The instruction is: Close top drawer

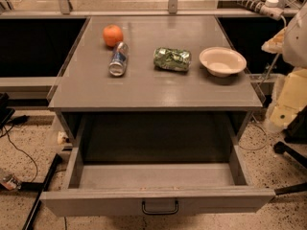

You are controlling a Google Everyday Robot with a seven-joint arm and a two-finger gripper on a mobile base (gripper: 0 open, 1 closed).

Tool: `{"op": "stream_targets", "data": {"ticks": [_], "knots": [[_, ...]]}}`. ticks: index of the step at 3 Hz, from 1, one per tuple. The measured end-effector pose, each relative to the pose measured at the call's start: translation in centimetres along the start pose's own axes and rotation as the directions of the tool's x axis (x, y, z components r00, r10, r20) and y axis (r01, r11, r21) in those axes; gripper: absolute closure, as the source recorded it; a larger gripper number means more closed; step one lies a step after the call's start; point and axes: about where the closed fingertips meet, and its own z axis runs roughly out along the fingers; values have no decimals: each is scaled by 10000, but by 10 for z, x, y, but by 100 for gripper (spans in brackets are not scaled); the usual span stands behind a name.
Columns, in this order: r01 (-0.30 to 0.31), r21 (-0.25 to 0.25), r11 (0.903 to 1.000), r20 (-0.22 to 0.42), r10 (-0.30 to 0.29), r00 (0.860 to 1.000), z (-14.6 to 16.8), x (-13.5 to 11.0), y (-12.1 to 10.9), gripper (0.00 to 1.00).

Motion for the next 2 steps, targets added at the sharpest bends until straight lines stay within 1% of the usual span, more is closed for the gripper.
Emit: {"op": "stream_targets", "data": {"ticks": [1,2], "knots": [[34,126,9999,159,-36,9999,-3,-1,0,0],[268,-20,9996,448,-267,9986,7,-1,23,0]]}}
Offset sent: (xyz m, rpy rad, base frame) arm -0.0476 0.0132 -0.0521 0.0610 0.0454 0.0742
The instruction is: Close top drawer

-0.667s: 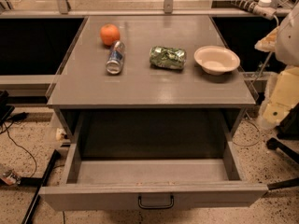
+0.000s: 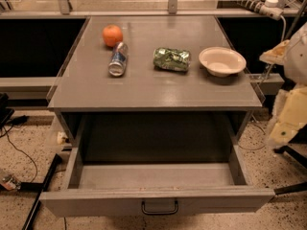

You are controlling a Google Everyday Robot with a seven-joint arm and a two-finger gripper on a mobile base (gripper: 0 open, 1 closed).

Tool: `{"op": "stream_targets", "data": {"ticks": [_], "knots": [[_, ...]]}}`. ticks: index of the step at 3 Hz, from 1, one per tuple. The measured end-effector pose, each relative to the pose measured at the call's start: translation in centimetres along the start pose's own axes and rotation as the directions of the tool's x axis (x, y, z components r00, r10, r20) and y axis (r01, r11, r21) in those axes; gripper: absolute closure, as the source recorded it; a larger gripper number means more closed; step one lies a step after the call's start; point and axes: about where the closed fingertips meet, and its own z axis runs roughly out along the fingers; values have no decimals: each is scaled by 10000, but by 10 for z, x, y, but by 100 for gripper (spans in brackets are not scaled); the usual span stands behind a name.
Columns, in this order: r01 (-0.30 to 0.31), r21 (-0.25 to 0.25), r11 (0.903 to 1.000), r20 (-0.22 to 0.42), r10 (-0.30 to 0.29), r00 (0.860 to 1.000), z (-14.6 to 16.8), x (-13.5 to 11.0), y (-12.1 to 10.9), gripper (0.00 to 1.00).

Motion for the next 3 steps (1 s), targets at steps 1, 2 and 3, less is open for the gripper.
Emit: {"op": "stream_targets", "data": {"ticks": [1,2,3], "knots": [[200,-400,9990,207,-192,9996,24,10,41,19],[142,-557,9983,418,-118,9991,59,33,82,43],[-2,-1009,9949,230,26,9997,82,46,101,66]]}}
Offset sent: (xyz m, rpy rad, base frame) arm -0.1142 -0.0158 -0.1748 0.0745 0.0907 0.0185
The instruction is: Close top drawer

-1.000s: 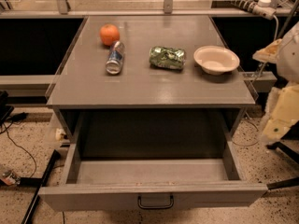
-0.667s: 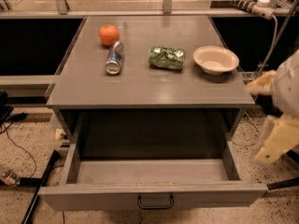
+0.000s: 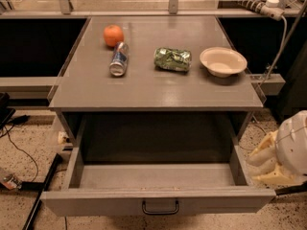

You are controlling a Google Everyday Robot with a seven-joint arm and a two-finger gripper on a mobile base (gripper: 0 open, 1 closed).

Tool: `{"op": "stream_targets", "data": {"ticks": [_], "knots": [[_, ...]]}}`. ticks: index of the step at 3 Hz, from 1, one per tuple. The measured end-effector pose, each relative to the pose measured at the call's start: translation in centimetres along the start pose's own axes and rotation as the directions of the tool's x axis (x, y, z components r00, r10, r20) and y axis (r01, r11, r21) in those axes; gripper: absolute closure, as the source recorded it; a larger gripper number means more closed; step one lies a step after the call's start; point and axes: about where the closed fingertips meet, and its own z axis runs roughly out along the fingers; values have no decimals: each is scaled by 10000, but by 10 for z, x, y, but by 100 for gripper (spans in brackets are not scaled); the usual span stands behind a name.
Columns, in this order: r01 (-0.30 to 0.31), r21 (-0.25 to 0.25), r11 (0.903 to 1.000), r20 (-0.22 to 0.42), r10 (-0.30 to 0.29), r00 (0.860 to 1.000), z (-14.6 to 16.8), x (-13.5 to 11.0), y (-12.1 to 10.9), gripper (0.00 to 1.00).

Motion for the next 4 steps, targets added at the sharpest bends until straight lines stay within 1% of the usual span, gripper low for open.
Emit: {"op": "stream_targets", "data": {"ticks": [1,2,3,4], "knots": [[0,-5,10000,4,0,10000,0,0,0,89],[-213,-348,9992,678,237,9974,23,-1,12,100],[-811,-622,9948,2080,924,9738,70,6,32,100],[-1155,-485,9921,3449,1252,9302,101,6,42,100]]}}
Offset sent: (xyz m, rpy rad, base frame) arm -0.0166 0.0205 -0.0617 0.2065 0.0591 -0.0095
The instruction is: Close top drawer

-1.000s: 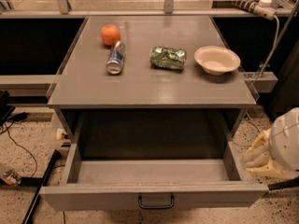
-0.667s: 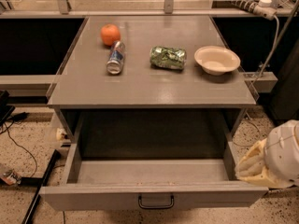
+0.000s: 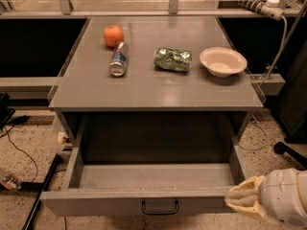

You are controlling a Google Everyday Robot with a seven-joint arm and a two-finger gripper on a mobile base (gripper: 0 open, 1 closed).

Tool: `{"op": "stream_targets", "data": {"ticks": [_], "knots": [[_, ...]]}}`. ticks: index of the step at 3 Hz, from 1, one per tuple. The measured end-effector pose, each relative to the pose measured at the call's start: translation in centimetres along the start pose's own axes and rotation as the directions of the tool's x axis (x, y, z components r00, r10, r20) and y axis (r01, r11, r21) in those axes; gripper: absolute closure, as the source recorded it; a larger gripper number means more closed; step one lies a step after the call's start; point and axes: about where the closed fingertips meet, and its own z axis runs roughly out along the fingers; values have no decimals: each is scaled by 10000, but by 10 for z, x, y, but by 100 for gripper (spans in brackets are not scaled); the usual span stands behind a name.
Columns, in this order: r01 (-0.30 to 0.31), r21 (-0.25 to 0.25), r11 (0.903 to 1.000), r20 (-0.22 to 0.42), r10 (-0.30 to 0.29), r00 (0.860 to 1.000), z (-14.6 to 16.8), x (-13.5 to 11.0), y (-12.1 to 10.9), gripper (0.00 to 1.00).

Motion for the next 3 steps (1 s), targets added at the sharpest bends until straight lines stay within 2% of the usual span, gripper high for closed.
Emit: {"op": "stream_targets", "data": {"ticks": [1,2,3], "knots": [[107,28,9999,611,-109,9981,23,6,12,100],[379,-90,9992,579,-374,9976,52,15,23,100],[611,-173,9980,304,-605,9977,80,24,23,100]]}}
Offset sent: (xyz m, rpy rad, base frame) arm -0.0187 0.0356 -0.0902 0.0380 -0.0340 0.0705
